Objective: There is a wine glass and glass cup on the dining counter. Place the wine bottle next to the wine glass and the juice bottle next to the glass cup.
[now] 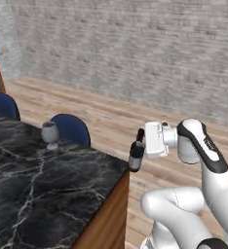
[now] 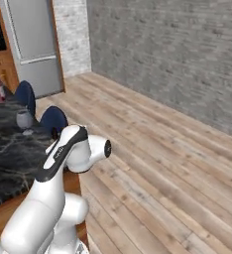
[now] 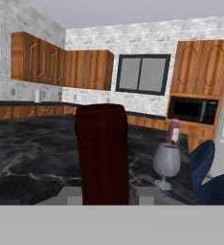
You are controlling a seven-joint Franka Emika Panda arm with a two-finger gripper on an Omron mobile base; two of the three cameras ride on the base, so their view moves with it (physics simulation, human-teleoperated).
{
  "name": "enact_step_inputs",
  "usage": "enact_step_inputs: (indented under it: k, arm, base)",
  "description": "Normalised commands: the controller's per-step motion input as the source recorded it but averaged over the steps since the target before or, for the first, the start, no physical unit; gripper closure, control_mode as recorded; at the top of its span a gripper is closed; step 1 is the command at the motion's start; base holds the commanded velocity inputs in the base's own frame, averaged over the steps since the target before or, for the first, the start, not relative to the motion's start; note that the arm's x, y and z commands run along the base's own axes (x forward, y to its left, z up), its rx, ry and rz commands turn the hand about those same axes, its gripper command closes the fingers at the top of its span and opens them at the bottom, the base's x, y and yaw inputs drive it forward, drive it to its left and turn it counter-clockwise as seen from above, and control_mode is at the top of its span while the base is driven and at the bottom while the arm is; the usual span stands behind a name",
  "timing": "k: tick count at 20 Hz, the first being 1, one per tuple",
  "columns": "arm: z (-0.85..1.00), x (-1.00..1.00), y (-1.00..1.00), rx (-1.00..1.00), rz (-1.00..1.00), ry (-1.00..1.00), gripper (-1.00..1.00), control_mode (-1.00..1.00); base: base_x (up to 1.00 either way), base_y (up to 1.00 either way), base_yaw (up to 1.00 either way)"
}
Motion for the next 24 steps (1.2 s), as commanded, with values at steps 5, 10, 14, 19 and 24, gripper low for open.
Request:
enact_step_inputs:
  k: [5, 10, 14, 19, 24]
  arm:
    - [0.00, 0.00, 0.00, 0.00, 0.00, 0.00, 1.00, 1.00]
    - [0.00, 0.00, 0.00, 0.00, 0.00, 0.00, 1.00, 1.00]
    - [0.00, 0.00, 0.00, 0.00, 0.00, 0.00, 1.00, 1.00]
    - [0.00, 0.00, 0.00, 0.00, 0.00, 0.00, 1.00, 1.00]
    - [0.00, 0.00, 0.00, 0.00, 0.00, 0.00, 1.00, 1.00]
  base:
    - [0.44, -0.02, 0.66]
    - [0.28, -0.10, 0.63]
    - [0.19, -0.13, 0.69]
    - [0.40, -0.13, 0.56]
    - [0.54, -0.19, 0.29]
